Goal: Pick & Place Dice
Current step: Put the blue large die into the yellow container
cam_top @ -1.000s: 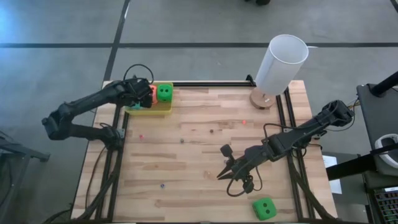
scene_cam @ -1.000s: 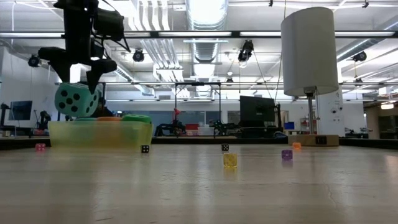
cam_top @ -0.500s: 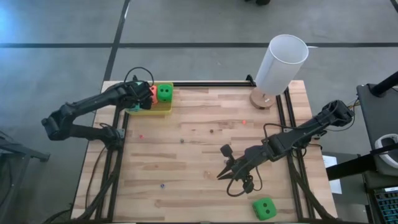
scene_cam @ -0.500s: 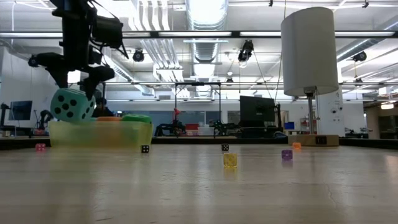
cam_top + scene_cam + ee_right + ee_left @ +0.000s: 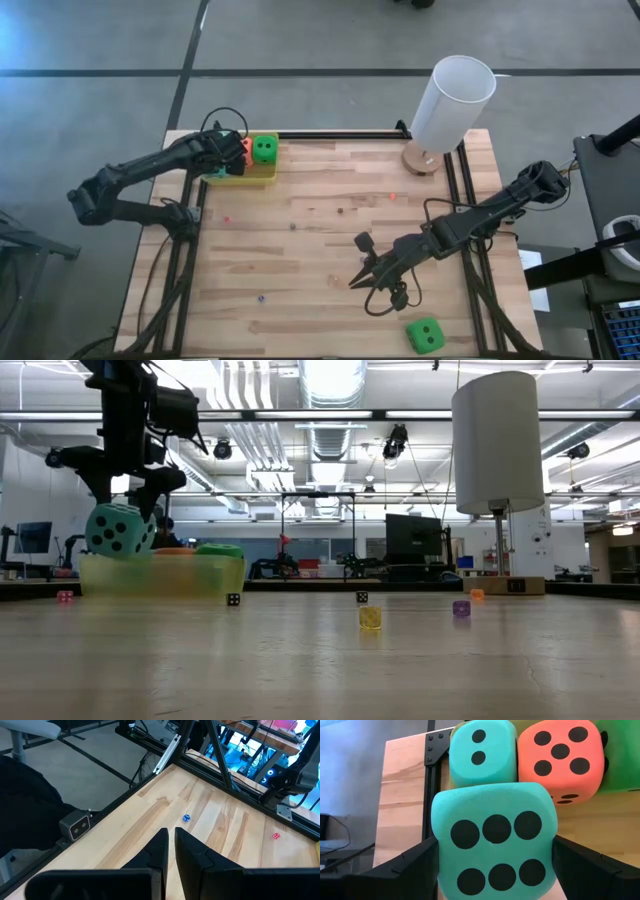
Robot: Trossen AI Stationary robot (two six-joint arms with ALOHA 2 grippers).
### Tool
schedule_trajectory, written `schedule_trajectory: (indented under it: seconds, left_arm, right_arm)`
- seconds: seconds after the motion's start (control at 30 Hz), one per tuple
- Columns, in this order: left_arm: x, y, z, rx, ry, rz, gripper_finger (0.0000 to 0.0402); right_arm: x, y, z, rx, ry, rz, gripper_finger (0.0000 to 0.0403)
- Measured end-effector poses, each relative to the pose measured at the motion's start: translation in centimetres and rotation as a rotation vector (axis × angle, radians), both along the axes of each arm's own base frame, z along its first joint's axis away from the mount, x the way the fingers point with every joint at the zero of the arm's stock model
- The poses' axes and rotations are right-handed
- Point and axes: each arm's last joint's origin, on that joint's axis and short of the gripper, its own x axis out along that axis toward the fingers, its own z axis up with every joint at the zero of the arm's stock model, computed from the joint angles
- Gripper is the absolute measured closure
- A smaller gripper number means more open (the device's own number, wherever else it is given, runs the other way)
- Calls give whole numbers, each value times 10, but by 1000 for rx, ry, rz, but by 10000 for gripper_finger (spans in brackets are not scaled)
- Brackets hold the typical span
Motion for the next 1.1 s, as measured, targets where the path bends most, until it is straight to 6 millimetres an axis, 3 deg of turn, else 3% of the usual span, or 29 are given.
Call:
schedule_trajectory:
  seconds: [1.1]
  left_arm:
    - [1, 0, 0, -8, -10, -10, 61]
  right_arm:
    - [0, 0, 0, 0, 0, 0, 374]
